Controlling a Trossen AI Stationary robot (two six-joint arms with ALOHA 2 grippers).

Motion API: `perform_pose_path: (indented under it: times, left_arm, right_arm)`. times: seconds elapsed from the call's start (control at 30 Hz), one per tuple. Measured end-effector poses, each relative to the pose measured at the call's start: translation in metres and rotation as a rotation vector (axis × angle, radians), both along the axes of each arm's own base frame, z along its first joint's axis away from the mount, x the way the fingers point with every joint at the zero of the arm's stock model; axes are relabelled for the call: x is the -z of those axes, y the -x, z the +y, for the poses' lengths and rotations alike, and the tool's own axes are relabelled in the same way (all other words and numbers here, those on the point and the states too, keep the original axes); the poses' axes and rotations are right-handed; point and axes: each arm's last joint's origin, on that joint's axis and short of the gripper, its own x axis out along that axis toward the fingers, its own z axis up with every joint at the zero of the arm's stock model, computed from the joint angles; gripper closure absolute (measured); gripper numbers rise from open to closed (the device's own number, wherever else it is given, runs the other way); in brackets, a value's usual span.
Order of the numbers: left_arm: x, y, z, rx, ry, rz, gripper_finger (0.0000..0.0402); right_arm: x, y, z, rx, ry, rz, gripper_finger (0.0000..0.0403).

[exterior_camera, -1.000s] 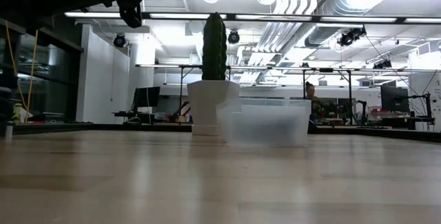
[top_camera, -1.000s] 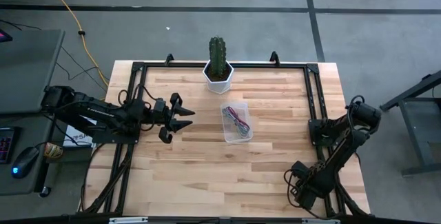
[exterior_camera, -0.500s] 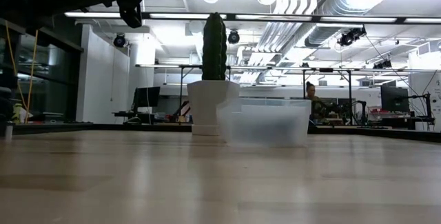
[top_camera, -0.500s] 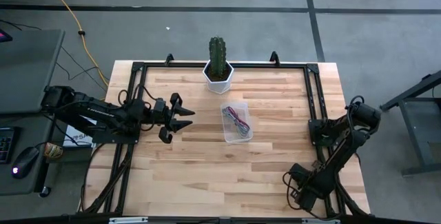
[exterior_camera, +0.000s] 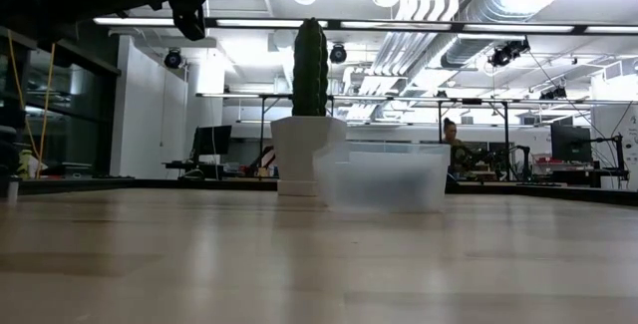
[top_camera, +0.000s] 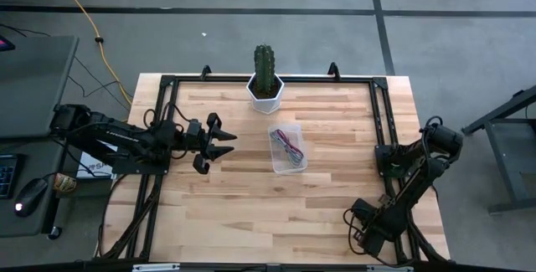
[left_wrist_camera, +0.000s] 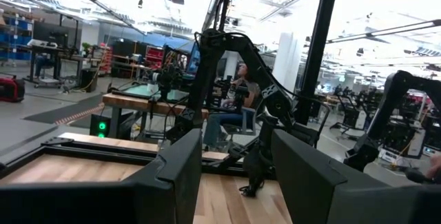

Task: Pick and place USB-C Cables
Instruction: Put the black white charger cable into the transparent bin

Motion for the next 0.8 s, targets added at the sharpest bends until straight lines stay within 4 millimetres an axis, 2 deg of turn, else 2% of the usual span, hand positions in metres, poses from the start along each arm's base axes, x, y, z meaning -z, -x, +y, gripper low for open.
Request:
perform_pose_path:
  times: [0.33, 0.5, 0.63, 0.8]
  left_arm:
    - [0.000, 0.000, 0.000, 0.000, 0.000, 0.000, 0.0247]
    - [0.000, 0.000, 0.000, 0.000, 0.000, 0.000, 0.0247]
    - [0.000, 0.000, 0.000, 0.000, 0.000, 0.000, 0.0247]
    - [0.000, 0.000, 0.000, 0.000, 0.000, 0.000, 0.0247]
  right_arm:
    - [-0.001, 0.000, 0.000, -0.020, -0.019, 0.017, 0.0397]
    - [-0.013, -0.002, -0.004, -0.046, -0.021, -0.051, 0.0398]
    - [-0.040, -0.017, -0.005, -0.134, 0.016, -0.289, 0.0398]
    - [-0.070, -0.041, -0.006, -0.355, 0.139, -0.697, 0.0398]
